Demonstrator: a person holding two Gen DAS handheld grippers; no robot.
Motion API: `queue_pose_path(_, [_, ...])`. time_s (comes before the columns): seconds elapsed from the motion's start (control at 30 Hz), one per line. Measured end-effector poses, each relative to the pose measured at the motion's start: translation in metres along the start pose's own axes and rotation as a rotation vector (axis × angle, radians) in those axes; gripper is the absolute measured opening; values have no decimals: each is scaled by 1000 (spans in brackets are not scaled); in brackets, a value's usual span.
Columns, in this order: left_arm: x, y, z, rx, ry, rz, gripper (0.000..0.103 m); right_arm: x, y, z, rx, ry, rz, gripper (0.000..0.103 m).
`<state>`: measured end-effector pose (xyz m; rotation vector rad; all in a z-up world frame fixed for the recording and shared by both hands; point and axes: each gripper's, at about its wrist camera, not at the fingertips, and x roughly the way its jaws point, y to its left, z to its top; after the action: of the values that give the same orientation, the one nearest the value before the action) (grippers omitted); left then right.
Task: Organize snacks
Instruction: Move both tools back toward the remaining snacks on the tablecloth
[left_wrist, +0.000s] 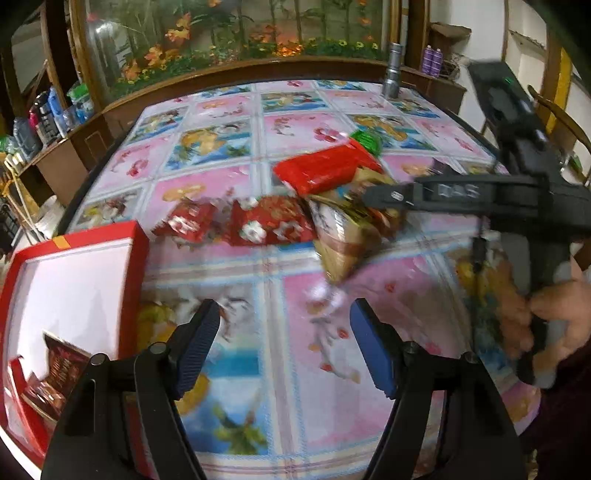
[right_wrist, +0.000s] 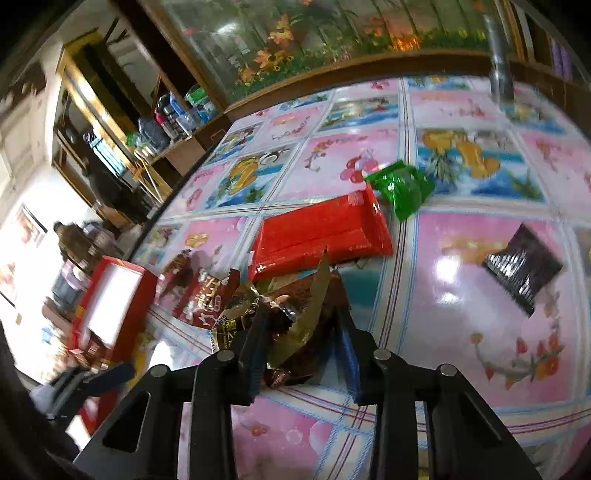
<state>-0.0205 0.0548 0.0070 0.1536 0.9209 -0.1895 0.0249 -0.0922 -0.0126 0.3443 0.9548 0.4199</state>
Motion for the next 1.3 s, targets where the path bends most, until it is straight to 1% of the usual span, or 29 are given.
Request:
queue_pose_path(0.07, [3, 12, 9, -30, -3, 22, 73, -1, -3, 0, 20, 4, 1, 30])
queue_pose_path(0.17, [15, 33, 26, -78, 2, 63, 73, -2, -2, 0, 13, -3, -35, 30])
queue_pose_path(0.2, [22, 42, 34, -110, 13, 82, 73, -1, -2, 0, 15, -1, -38, 31])
queue_pose_path(0.23, [27, 49, 38, -134, 18, 85, 73, -1, -3, 0, 21, 0, -40, 32])
queue_pose_path(0.3, [37, 65, 48, -201, 29, 102, 73, 0, -3, 0, 22, -1, -49, 36])
queue_pose_path(0.4, [53, 83, 62, -292, 40, 122, 73, 1, -2, 0, 16, -4, -56, 37])
queue_pose_path(0.47, [65, 87, 71, -318, 53, 143, 73, 1, -2, 0, 16, -5, -56, 39])
queue_pose_path(0.53, [70, 82, 77, -309, 45, 160, 76, 2, -2, 0, 17, -6, -54, 40])
queue_pose_path(0.57, [71, 78, 79, -295, 39, 153, 76, 2, -3, 0, 17, -6, -54, 40])
queue_pose_path(0.67, [76, 62, 81, -264, 70, 97, 76, 2, -3, 0, 20, -6, -51, 40])
queue_pose_path(0.7, [79, 55, 80, -235, 79, 85, 76, 2, -3, 0, 19, -6, -51, 40])
queue_pose_path(0.73, [82, 47, 79, -193, 90, 90, 76, 2, -3, 0, 19, -6, -51, 40])
queue_pose_path(0.77, [83, 40, 78, -156, 87, 114, 76, 2, -3, 0, 20, -5, -50, 40])
queue_pose_path(0.8, [84, 36, 77, -131, 86, 126, 76, 2, -3, 0, 22, -5, -48, 40])
queue_pose_path(0.87, [83, 30, 73, -96, 78, 125, 76, 2, -3, 0, 24, -4, -46, 41])
queue_pose_path(0.97, [78, 20, 66, -53, 75, 90, 76, 1, -2, 0, 23, -3, -47, 41])
queue_pose_path(1.07, [70, 3, 52, -10, 101, 5, 76, 0, -6, 1, 31, 4, -42, 41])
queue_pose_path(1.1, [70, 0, 46, -9, 133, -33, 76, 0, -8, 1, 34, 4, -44, 41])
queue_pose_path(1.13, [66, -4, 38, -21, 125, -72, 78, -2, -10, 2, 37, 2, -52, 41])
queue_pose_path(1.23, [46, -12, 24, -9, 117, -156, 78, -7, -22, 5, 71, 5, -58, 42])
queue_pose_path(1.3, [29, -10, 18, -19, 86, -199, 78, -10, -30, 6, 106, 1, -53, 42])
